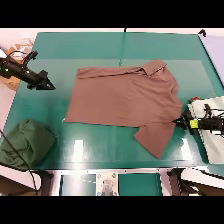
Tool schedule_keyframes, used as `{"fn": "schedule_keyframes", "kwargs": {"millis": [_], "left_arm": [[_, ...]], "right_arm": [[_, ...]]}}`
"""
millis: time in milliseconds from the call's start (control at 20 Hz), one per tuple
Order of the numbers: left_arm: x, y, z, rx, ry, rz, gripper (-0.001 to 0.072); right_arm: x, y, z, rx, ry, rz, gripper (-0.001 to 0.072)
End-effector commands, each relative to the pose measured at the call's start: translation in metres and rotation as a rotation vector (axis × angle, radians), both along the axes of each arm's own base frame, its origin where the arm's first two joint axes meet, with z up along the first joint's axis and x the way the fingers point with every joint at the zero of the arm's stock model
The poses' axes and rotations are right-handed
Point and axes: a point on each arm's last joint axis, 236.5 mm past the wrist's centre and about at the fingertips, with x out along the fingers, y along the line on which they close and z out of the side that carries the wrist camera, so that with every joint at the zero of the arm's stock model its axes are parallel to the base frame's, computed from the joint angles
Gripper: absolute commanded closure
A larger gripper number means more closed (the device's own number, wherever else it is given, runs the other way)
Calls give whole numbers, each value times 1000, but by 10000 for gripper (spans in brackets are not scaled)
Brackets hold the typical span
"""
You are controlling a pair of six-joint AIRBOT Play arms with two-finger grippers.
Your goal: Fold the shirts.
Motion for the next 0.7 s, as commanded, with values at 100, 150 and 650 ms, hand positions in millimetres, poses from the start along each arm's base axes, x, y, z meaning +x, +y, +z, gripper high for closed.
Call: {"fn": "schedule_keyframes", "kwargs": {"millis": [100, 150, 650], "left_arm": [[-52, -14, -49, -21, 233, 27, 158], [-67, -22, -67, -29, 284, 25, 158], [-113, -104, -136, -63, 342, 3, 158]], "right_arm": [[7, -11, 9, -30, -6, 15, 696], [9, -11, 8, -40, -13, 25, 696], [12, -7, 10, -41, -29, 41, 696]]}}
